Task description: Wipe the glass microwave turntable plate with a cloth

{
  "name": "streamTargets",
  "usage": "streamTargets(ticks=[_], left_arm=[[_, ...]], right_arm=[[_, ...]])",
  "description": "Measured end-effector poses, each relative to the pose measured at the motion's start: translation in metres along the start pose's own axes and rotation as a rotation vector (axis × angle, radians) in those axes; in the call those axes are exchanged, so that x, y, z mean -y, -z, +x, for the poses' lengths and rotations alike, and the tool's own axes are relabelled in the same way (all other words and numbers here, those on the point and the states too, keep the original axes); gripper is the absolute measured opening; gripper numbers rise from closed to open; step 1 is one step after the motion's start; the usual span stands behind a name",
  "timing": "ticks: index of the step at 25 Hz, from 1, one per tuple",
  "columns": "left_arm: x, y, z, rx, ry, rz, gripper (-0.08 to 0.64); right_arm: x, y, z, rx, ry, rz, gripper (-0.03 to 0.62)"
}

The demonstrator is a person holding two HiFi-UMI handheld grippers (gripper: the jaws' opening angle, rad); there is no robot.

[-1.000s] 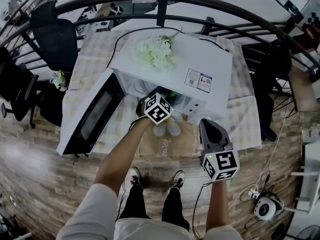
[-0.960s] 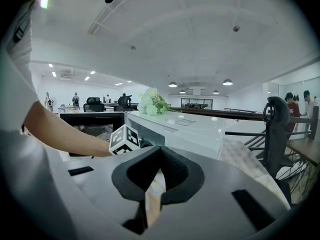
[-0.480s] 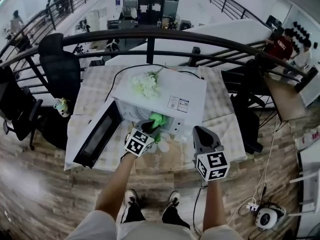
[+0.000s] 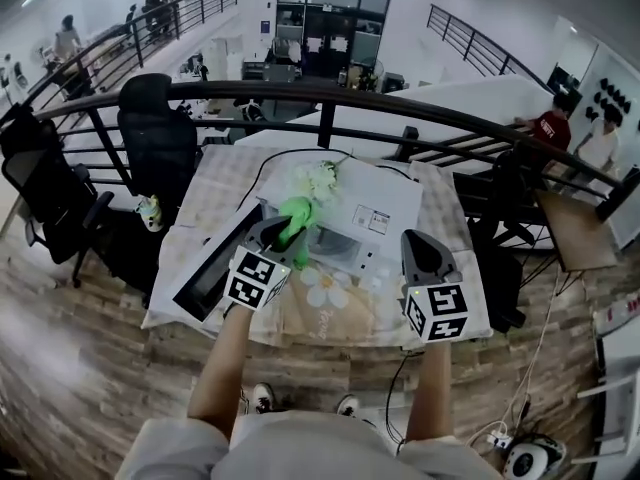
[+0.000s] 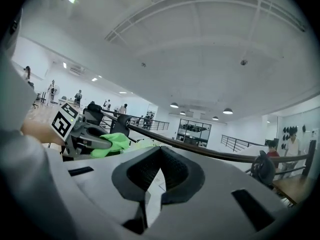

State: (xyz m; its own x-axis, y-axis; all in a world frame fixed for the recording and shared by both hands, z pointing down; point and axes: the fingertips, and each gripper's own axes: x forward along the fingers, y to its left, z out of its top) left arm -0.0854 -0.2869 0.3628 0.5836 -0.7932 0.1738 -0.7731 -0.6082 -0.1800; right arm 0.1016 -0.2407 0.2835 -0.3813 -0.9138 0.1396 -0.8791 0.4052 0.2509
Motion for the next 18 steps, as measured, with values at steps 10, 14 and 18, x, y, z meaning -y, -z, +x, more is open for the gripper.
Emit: streamTargets(ticks=[10,14,18], left_arm=[[-0.026,-0.082,-0.044,0.117,-0.109,0.075,0.118],[-0.023,-0.09,-0.044,0.129,-0.111,0.097,0.12],[-0.021,-0.094,-0.043,0.133,-0.113,0.11,0.12]], right_arm=[[-0.008,-0.05,0.004,0.077,-0.023,-0.062,0.014],[-0.005,-0.055,0.007,0.088,-0.026,-0.071,0.014],[-0.004,-0.056,0.009,0.083,-0.023,-0.081,0.013]])
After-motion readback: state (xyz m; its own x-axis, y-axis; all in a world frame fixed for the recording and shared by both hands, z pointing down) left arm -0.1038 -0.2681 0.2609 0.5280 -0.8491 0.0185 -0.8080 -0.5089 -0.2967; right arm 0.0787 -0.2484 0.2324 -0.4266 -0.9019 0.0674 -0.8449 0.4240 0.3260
